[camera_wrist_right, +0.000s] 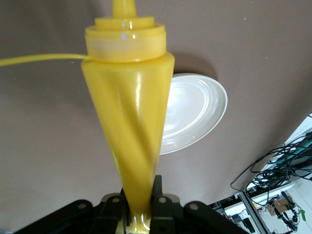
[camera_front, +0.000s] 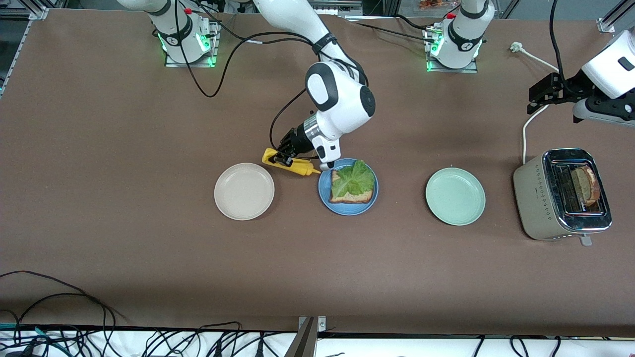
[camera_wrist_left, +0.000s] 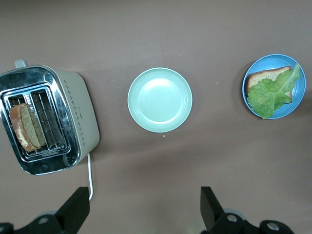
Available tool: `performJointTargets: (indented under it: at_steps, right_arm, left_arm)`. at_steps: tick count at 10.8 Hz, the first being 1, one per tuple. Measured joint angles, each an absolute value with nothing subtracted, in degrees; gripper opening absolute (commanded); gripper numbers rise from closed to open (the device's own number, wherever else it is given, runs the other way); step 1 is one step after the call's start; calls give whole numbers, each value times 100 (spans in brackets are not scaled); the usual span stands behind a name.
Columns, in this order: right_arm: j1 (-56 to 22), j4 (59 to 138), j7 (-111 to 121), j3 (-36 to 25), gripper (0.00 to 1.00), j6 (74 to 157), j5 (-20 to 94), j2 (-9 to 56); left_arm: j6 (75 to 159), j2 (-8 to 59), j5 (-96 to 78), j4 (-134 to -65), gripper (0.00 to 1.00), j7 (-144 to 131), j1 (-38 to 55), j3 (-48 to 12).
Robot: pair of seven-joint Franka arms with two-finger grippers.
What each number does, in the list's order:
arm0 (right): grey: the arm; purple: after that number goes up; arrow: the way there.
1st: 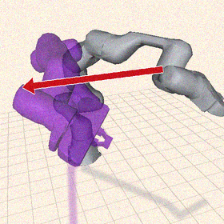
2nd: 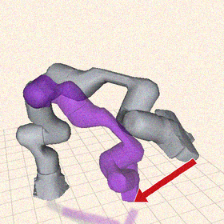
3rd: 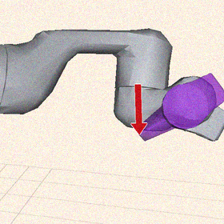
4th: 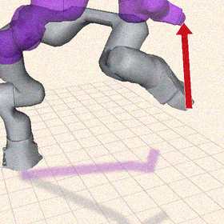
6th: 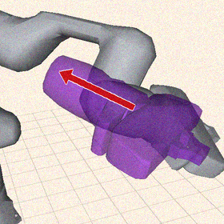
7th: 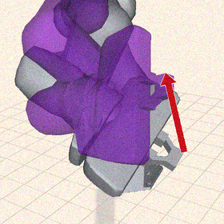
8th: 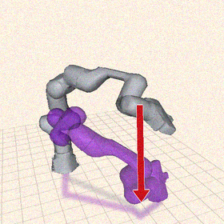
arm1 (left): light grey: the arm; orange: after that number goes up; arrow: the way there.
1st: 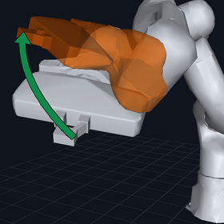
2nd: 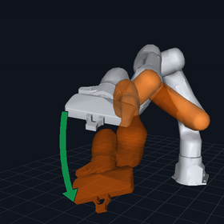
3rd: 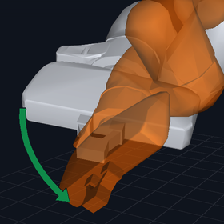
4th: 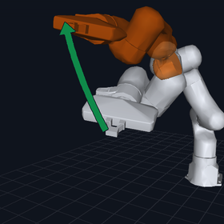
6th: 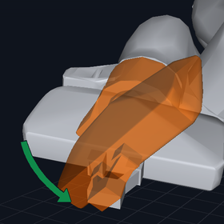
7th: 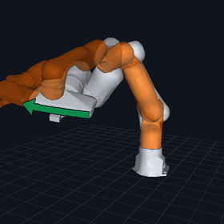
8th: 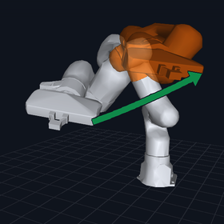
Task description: Make sandwich in blue plate with both arms
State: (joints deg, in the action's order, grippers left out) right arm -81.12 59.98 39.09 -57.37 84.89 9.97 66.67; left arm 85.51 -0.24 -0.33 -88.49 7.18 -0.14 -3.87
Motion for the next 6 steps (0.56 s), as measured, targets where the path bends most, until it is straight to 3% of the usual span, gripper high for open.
performJointTargets:
  at_steps: [6]
  right_arm:
    - [-8085, 5976, 3909, -5808, 1, 8488, 993, 6707]
  left_arm:
    - [8551, -24, -33, -8849, 100, 718, -14, -387]
